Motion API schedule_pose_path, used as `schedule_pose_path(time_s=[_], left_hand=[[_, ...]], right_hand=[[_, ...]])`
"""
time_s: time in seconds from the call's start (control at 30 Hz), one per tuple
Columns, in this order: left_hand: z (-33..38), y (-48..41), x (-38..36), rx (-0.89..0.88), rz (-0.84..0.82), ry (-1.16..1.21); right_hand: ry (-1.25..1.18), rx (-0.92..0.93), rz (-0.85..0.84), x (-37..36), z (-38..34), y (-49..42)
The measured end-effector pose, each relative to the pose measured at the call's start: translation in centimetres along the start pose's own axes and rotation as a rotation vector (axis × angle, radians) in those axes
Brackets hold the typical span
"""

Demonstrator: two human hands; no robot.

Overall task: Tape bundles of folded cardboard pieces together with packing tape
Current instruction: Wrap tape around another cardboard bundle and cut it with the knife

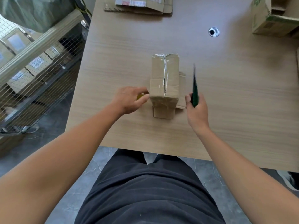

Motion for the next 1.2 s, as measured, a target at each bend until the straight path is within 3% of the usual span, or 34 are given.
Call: schedule_pose_path(time_s=[0.07, 0.17, 0.43, 0.53, 0.7, 0.87, 0.93, 1.07, 1.2], left_hand=[[0.0, -0.3, 0.4, 0.0, -0.003, -0.013], [0.3, -1.5, 0.3, -0.012, -0.009, -0.095], [2.3, -2.2, -0.4, -0.064, 0.099, -0.199], [2.4, -2.2, -0.5, -0.051, 0.142, -0.208], [2.2, -2.1, -0.8, 0.007, 0.156, -0.151], [3.7, -1.8, -1.4, 0.178, 0.175, -0.113], [4.5, -2.0, -1.7, 0.203, 0.2, -0.102], [5.5, -3.1, -2.8, 0.251, 0.145, -0.082], [5.2, -3.2, -2.4, 0.257, -0.017, -0.082]], right_hand=[[-0.071, 0.158, -0.101, 0.4, -0.9, 0.5], [0.01, 0.323, -0.25, -0.5, -1.4, -0.1], [0.09, 0.532, -0.21, -1.5, -0.2, -1.8], [0.092, 0.496, -0.203, -1.6, 0.3, -2.7], [-0.075, 0.182, -0.445, -0.8, 0.0, -3.6], [-0.033, 0.02, -0.275, 4.0, -1.4, -2.9], [0.041, 0.033, -0.188, 4.9, -2.4, -1.6], [0.198, 0.296, -0.112, 2.3, -7.2, 2.1], [0.382, 0.24, -0.185, -0.8, -7.8, 4.5]])
Point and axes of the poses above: each hand's wrist, its own y-axis away from the middle knuckle, its own x-axis out of the back of the hand, z = x × y, the point moved 3 cm from there along -y, towards the middle knuckle, and after that the axes turned 10 degrees about -x, right-handed, at the moved point
